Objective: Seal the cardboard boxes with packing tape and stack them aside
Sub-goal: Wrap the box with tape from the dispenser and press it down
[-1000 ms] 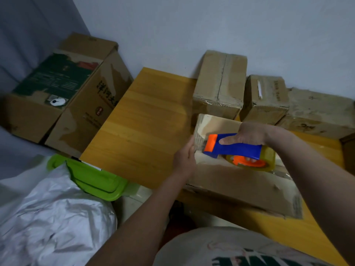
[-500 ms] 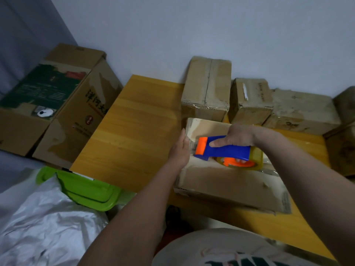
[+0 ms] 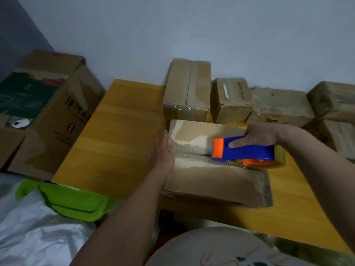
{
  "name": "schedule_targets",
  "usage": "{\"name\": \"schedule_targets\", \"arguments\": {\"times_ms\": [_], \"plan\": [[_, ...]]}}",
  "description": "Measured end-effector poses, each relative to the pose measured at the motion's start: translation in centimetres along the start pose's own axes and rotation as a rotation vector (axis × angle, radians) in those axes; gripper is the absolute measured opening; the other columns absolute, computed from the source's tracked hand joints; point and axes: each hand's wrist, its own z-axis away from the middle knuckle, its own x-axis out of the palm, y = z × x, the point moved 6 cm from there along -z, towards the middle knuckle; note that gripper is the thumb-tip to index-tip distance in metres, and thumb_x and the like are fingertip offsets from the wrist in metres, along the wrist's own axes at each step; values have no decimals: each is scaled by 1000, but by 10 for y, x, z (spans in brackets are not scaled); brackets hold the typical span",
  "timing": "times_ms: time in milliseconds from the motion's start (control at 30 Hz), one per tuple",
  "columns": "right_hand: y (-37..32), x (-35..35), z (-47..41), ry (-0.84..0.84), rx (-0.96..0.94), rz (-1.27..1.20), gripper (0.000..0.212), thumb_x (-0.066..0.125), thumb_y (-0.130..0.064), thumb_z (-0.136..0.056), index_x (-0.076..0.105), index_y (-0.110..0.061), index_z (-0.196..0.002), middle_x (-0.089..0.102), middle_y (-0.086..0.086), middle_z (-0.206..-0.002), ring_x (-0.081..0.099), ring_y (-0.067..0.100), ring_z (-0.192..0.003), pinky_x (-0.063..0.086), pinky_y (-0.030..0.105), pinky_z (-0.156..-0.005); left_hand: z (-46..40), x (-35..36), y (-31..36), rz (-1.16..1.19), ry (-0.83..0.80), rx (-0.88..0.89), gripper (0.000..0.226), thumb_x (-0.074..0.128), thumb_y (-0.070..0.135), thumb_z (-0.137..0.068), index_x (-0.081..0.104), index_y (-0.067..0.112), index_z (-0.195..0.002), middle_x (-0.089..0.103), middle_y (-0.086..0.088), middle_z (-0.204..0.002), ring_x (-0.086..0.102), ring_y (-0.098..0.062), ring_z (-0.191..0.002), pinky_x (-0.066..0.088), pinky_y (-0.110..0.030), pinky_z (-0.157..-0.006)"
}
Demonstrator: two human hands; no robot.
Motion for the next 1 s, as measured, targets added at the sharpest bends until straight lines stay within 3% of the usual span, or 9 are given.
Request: {"name": "schedule_targets", "arguments": {"times_ms": [100,167,267,333,433,667,867,1000], "plan": [[6,7,-5,17,5,-25,64,57,-70,-73,65,-8,-88,70,15,-92,63,24,-79,45,31,-72,7,-10,11,-201,120,82,53,23,36,-105,4,33,-155,4,-3,-163,0,-24,-150,2,-46,-122],[9,9,-7,16,11,-40,60,57,-67,-77,65,-9,-88,69,13,-92,62,24,-80,45,31,-72,15,-12,28,-357,187,282,58,31,23,-104,2,23,-155,-2,-3,-163,-7,-20,-150,-2,-39,-122],[10,9,-9,7,3,-73,67,58,-67,-77,65,-4,-99,70,17,-96,64,26,-81,50,35,-82,31,12,46,-510,26,492,63,28,32,-104,-8,13,-153,-15,-5,-161,-18,-18,-147,-7,-36,-121],[9,9,-11,-9,-8,-85,69,59,-66,-77,64,-3,-102,69,19,-98,63,26,-77,51,39,-86,35,25,44,-589,-72,435,71,22,47,-102,-15,9,-151,-24,-9,-158,-24,-21,-145,-9,-39,-121],[10,10,-15,2,-9,-57,65,59,-67,-76,64,-6,-96,69,17,-97,65,28,-84,51,38,-87,34,31,42,-680,-71,368,79,15,56,-99,-21,6,-148,-29,-14,-156,-28,-26,-143,-9,-43,-121],[23,8,-12,-14,-19,-50,63,59,-67,-75,63,-8,-97,69,12,-95,66,26,-90,51,35,-83,34,32,39,-698,-57,369,82,13,60,-98,-22,5,-148,-29,-14,-156,-28,-26,-144,-10,-41,-121],[68,-1,5,-21,26,-58,52,60,-60,-78,60,-8,-85,66,8,-79,61,19,-68,47,28,-66,36,32,41,-695,-68,375,84,14,63,-97,-26,7,-145,-30,-13,-156,-29,-25,-144,-13,-39,-120],[71,1,-1,-1,-5,-67,55,62,-62,-76,61,-8,-85,67,11,-82,62,21,-69,50,33,-74,37,32,42,-727,-65,369,85,13,63,-96,-22,5,-148,-29,-13,-157,-29,-25,-144,-15,-38,-119]]}}
